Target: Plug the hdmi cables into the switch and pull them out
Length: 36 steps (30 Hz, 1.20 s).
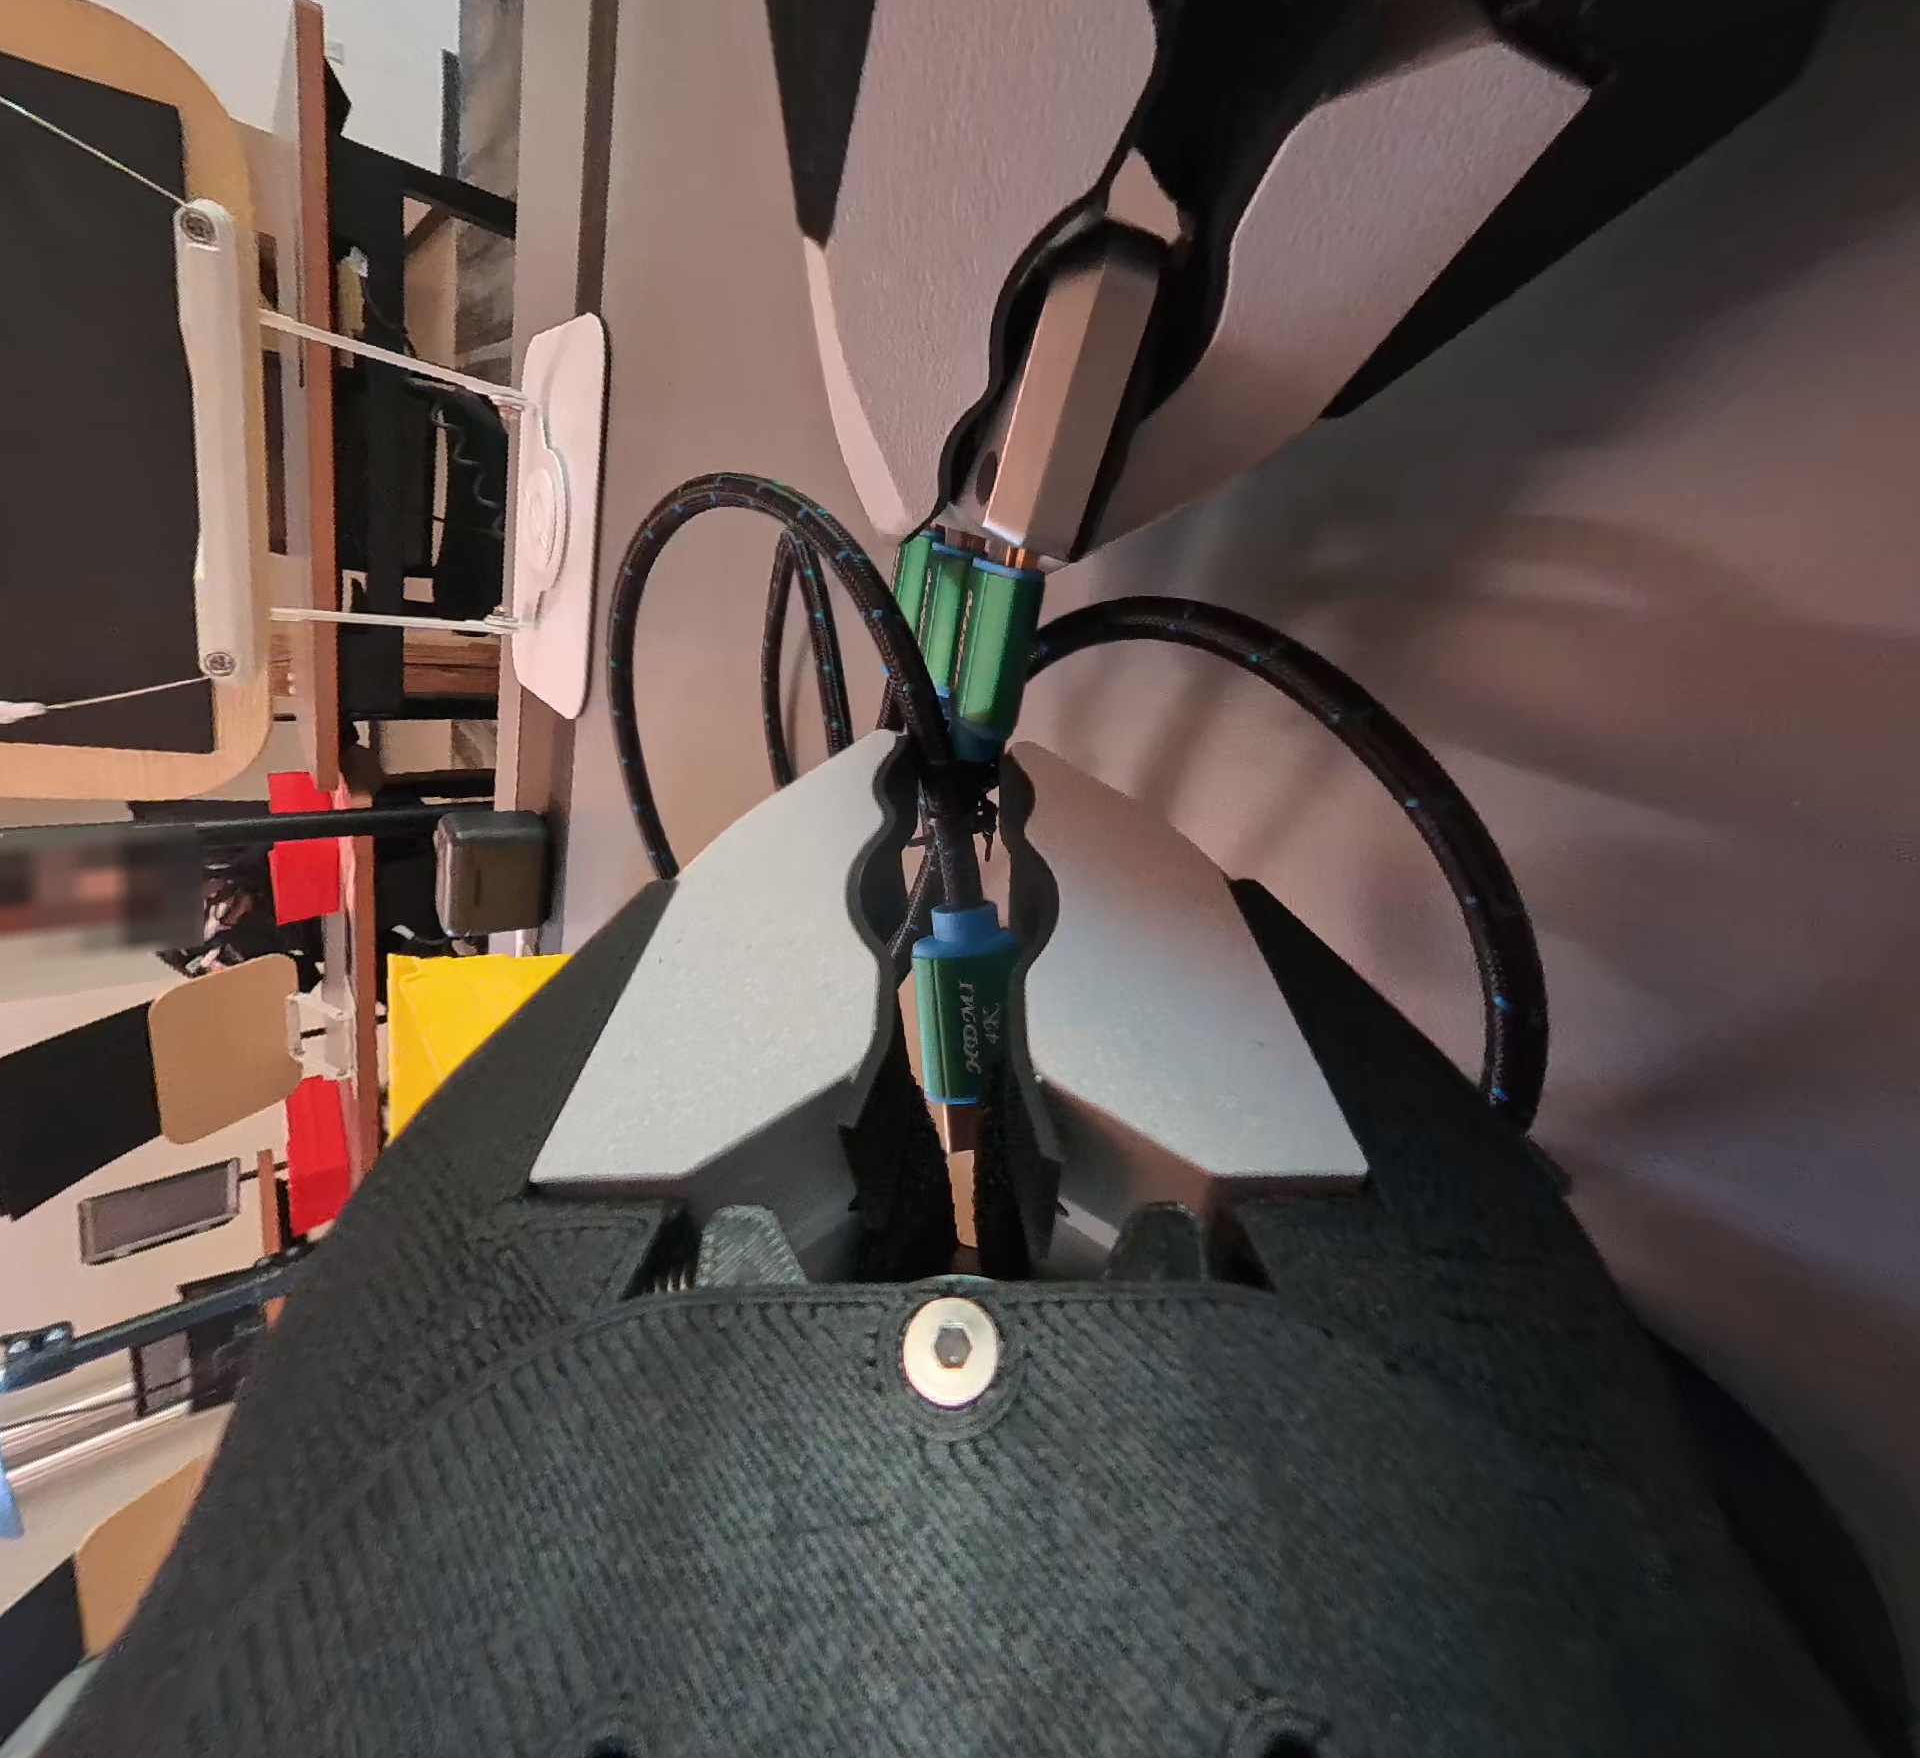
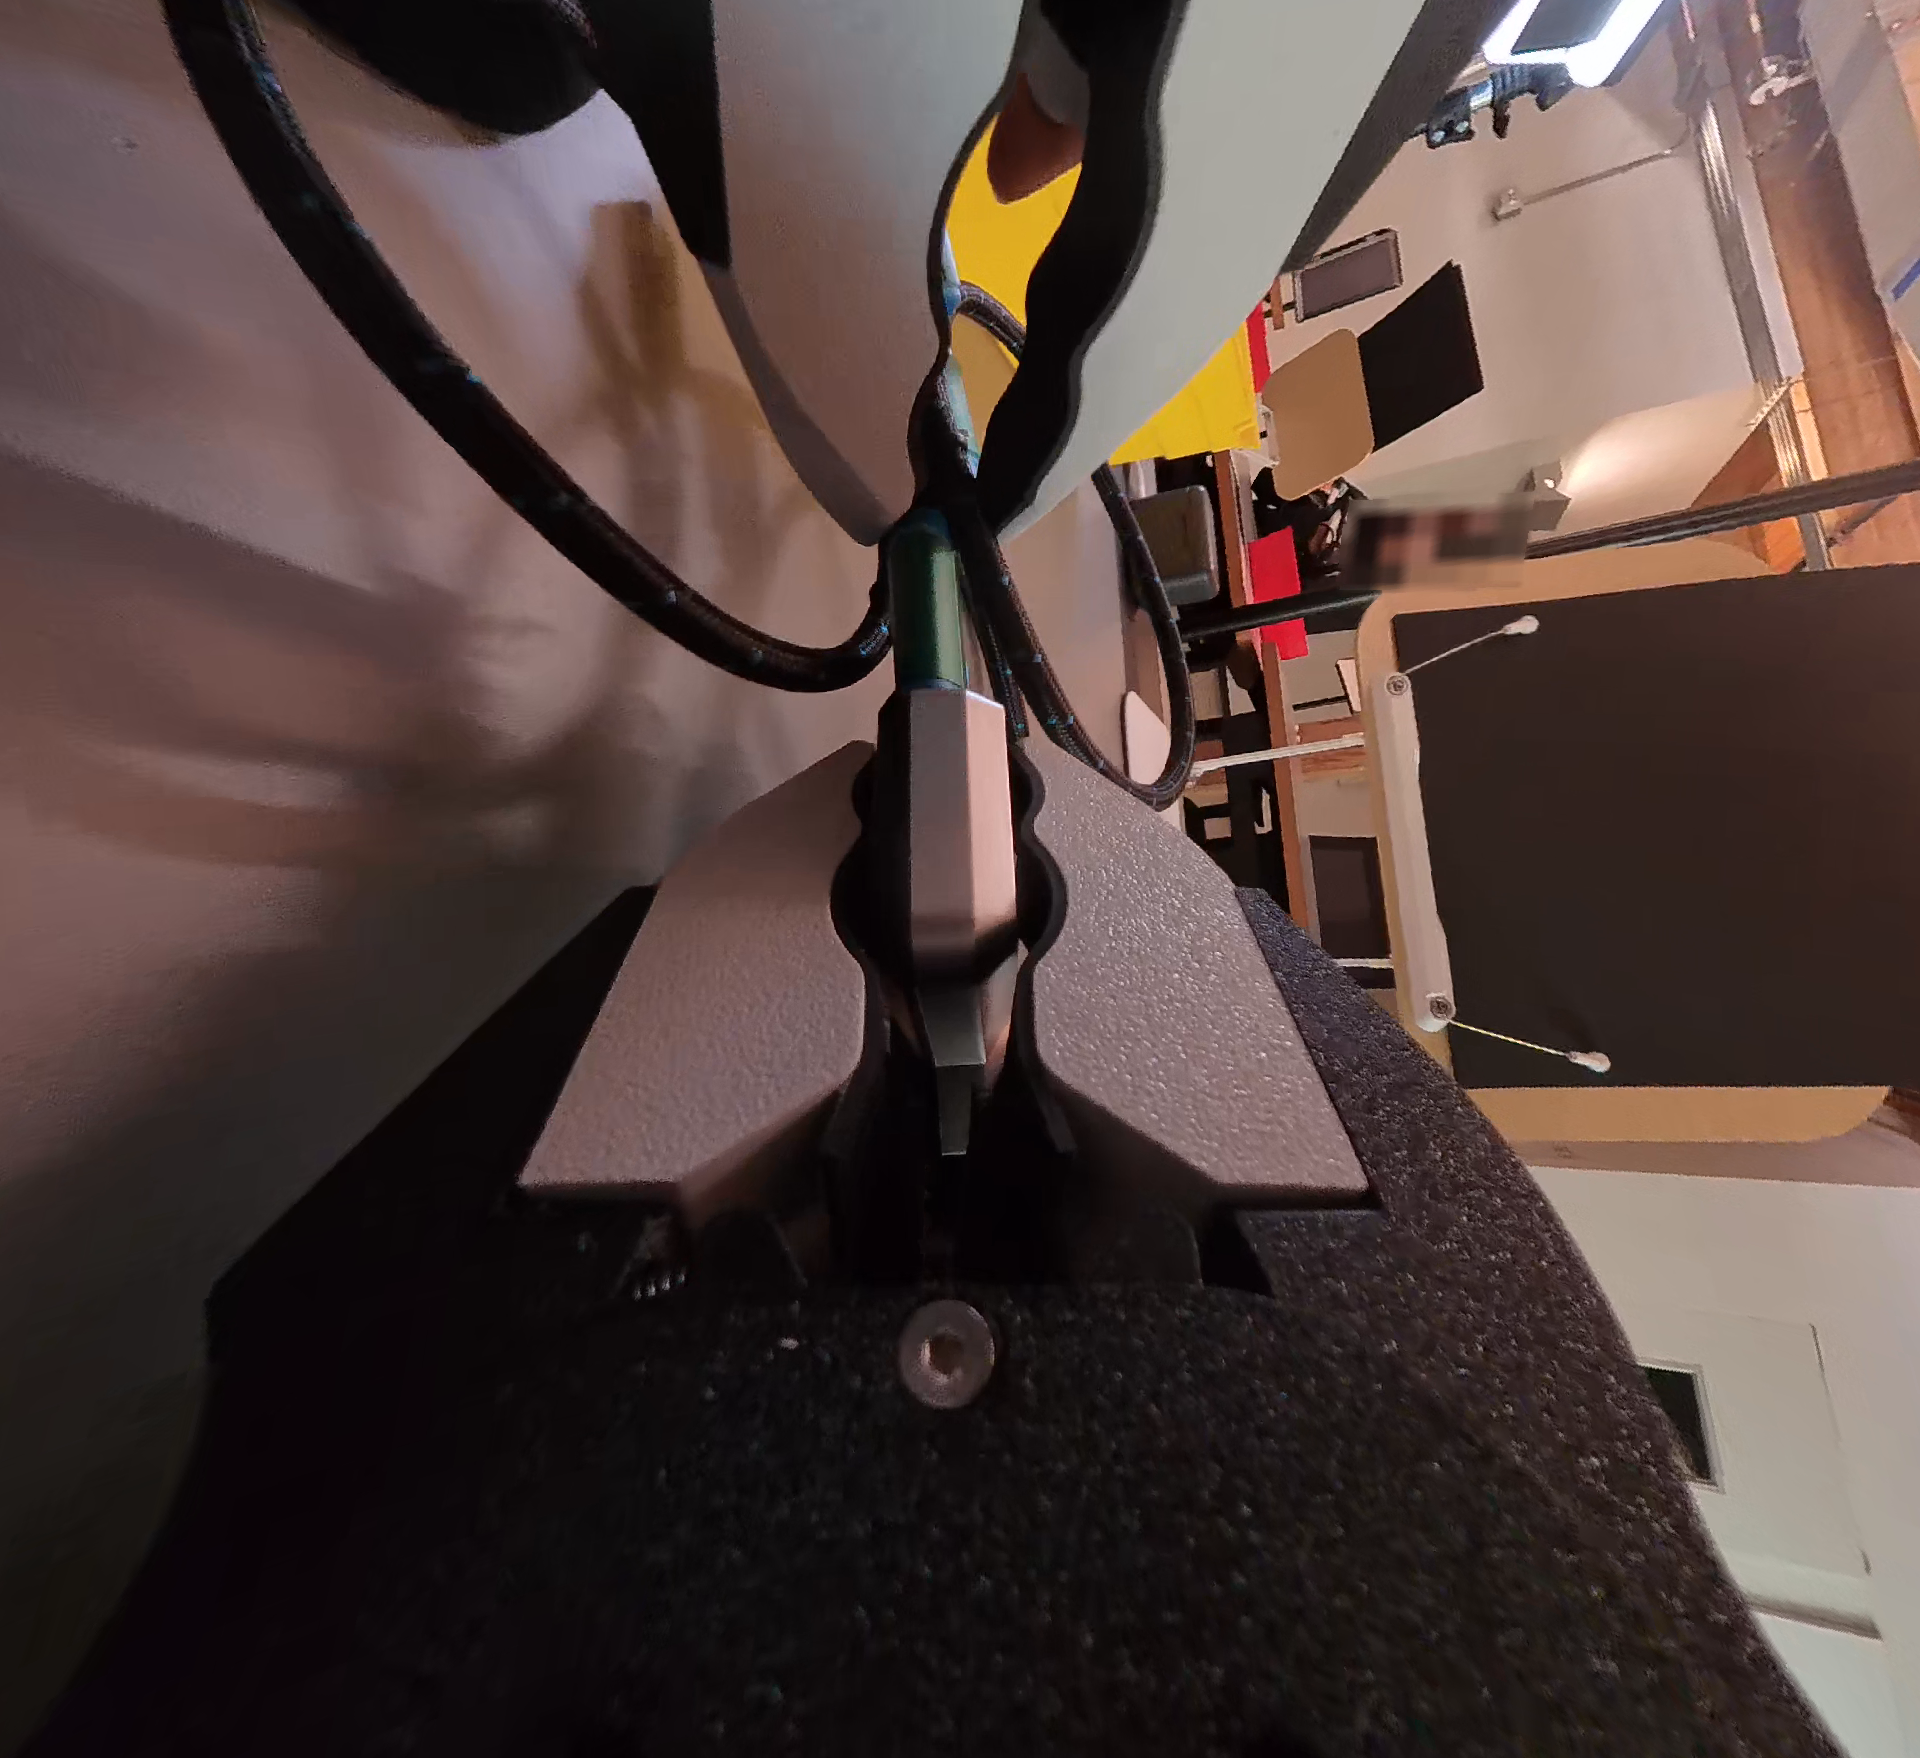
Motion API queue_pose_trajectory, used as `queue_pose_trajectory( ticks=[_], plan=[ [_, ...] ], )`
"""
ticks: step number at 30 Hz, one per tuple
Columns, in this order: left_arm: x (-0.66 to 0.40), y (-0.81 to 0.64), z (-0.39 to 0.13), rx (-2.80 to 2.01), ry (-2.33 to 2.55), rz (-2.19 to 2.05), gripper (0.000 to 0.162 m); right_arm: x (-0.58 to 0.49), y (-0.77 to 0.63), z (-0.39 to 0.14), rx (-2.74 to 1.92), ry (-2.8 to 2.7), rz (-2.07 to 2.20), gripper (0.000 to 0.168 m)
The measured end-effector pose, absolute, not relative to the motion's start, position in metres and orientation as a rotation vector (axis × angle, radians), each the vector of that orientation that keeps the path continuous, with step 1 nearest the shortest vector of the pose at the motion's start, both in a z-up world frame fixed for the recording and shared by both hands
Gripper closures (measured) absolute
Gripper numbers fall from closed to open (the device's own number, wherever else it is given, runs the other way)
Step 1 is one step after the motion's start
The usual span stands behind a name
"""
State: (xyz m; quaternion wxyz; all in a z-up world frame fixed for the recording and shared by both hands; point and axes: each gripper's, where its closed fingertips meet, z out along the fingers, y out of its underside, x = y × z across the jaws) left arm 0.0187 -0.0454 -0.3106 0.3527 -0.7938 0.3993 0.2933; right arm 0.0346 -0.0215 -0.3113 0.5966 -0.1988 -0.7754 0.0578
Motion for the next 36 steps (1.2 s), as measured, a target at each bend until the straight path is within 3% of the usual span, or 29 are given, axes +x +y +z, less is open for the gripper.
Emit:
queue_pose_trajectory(
  ticks=[19, 23, 28, 36],
  plan=[
    [0.036, -0.045, -0.322, -2.091, 0.94, 0.465, 0.146, 0.035, -0.015, -0.325, -0.433, -1.88, 0.088, 0.147],
    [0.034, -0.048, -0.326, -2.097, 0.971, 0.528, 0.147, 0.042, 0.001, -0.331, -0.415, -1.92, 0.044, 0.133],
    [0.035, -0.051, -0.328, -2.069, 0.989, 0.519, 0.147, 0.039, 0.002, -0.335, -0.32, -1.921, -0.062, 0.147],
    [0.042, -0.051, -0.332, -2.073, 0.99, 0.421, 0.151, 0.041, -0.003, -0.343, -0.363, -1.966, -0.061, 0.149]
  ],
)
